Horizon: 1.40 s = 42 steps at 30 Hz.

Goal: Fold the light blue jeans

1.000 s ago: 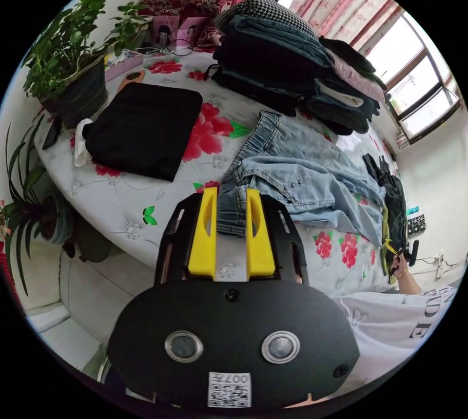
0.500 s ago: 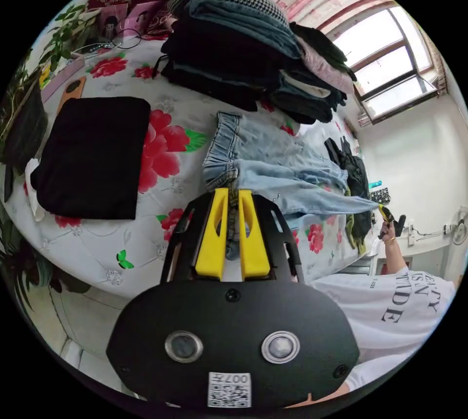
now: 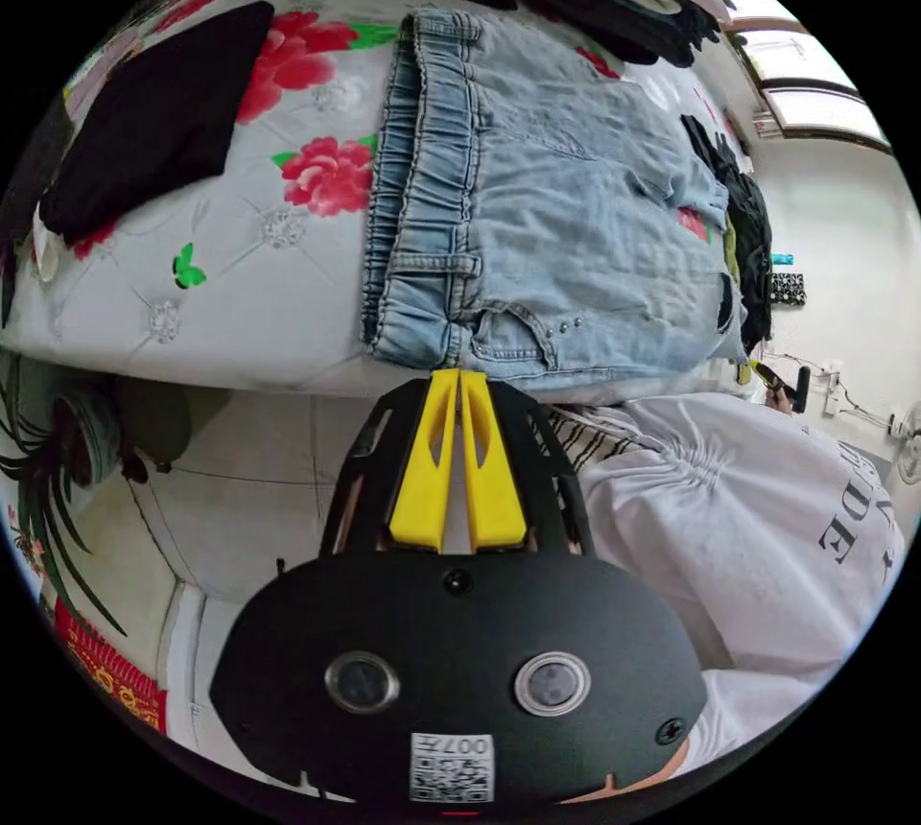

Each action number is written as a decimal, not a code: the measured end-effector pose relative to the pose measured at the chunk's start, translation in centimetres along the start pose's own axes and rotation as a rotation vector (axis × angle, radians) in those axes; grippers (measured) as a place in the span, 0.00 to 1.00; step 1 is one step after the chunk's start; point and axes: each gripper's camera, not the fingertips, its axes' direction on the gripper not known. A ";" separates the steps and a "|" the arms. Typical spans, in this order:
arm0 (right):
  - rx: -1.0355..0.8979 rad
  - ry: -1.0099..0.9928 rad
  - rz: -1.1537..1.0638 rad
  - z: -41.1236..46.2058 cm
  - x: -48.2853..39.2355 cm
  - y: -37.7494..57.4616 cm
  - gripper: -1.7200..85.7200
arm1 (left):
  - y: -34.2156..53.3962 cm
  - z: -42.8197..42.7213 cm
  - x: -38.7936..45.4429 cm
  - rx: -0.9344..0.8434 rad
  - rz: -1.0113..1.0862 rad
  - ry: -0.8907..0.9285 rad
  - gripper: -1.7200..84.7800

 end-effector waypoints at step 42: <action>0.029 0.369 -0.317 9.1 -28.3 -39.7 0.12 | -35.0 -2.3 3.5 0.103 0.035 -0.239 0.17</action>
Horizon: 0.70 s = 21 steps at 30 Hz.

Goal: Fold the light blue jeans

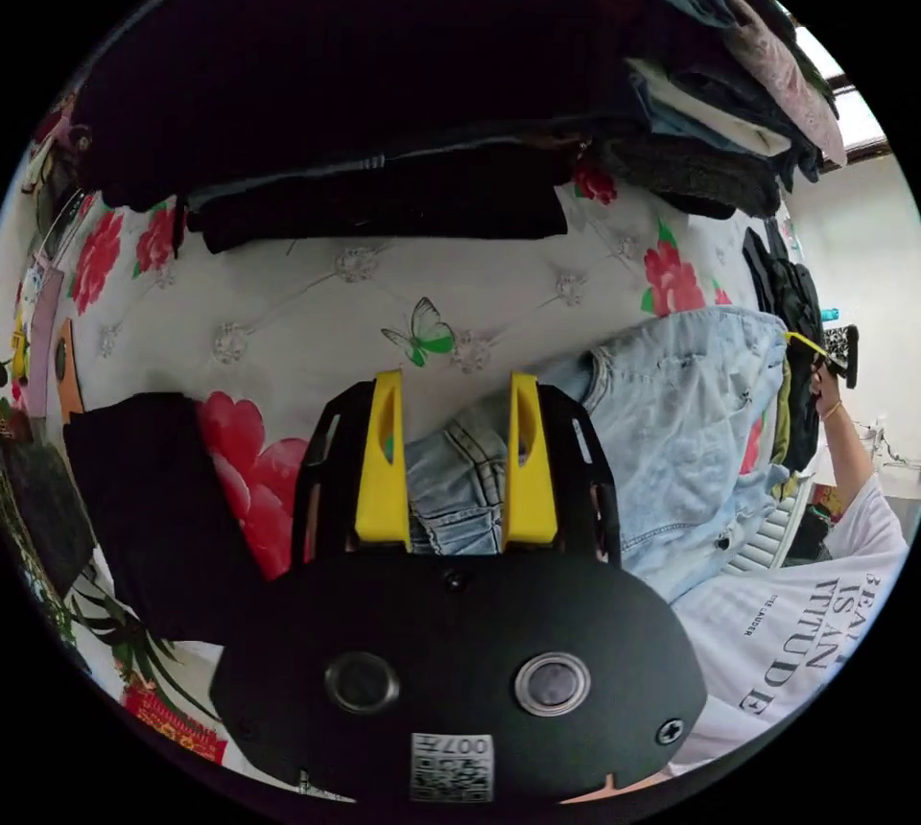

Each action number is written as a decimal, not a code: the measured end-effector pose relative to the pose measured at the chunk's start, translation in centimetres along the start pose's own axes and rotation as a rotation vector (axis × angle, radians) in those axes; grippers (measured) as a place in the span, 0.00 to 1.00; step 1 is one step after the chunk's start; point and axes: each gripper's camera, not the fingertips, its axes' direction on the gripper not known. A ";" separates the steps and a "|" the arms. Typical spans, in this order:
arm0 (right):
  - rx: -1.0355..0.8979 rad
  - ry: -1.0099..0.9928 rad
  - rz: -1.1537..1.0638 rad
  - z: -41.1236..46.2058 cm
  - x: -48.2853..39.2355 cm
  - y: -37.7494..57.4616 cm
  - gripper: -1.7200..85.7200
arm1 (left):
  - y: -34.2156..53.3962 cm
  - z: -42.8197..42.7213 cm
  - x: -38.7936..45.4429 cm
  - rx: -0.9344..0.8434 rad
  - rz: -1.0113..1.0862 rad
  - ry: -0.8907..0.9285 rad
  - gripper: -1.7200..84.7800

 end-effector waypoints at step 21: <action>0.517 -0.311 -0.142 -15.6 1.2 14.2 0.02 | 12.6 -12.4 -1.4 0.543 0.011 0.021 0.02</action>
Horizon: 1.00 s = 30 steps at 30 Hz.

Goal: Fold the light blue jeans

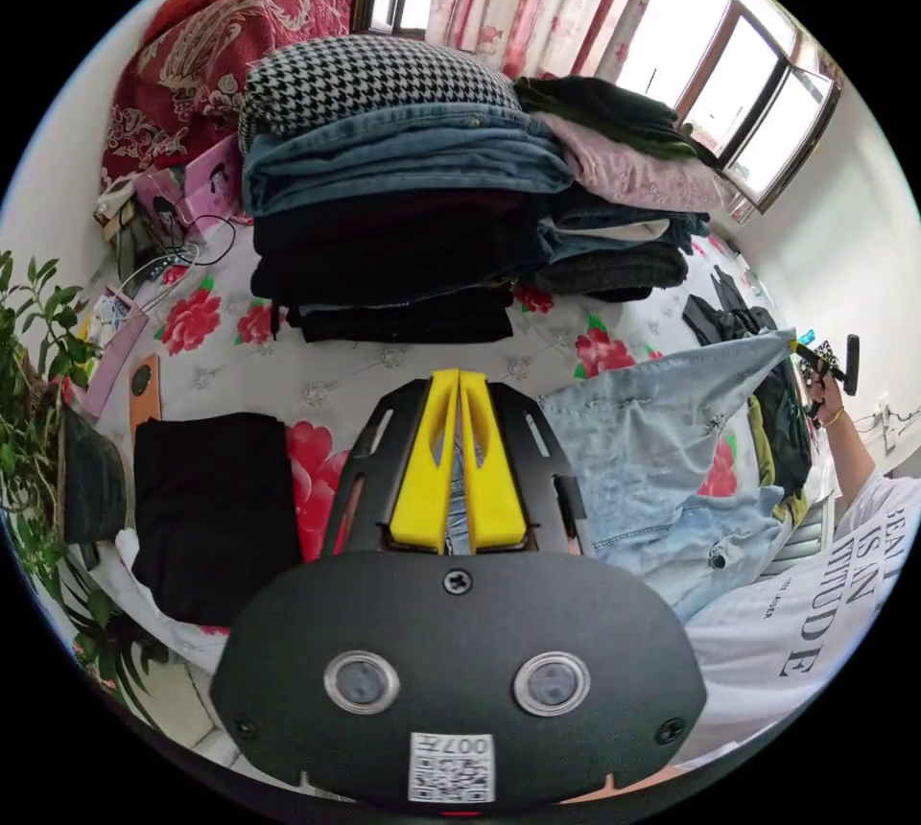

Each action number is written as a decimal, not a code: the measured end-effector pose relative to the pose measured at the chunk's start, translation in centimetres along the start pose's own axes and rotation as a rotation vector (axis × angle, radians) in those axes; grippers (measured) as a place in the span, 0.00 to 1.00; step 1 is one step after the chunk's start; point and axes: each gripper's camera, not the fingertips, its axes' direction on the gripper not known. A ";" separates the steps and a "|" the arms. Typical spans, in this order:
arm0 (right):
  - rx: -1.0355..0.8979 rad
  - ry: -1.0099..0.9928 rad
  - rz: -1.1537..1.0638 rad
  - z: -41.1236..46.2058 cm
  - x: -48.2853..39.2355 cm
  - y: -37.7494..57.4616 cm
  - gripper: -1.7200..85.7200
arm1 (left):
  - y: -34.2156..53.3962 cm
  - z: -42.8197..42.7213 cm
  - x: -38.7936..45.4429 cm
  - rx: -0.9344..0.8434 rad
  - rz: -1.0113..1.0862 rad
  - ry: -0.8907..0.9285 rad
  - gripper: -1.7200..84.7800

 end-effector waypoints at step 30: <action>0.176 0.145 -0.100 -12.7 -5.7 16.1 0.02 | 16.6 -8.4 -1.6 0.196 0.111 0.280 0.04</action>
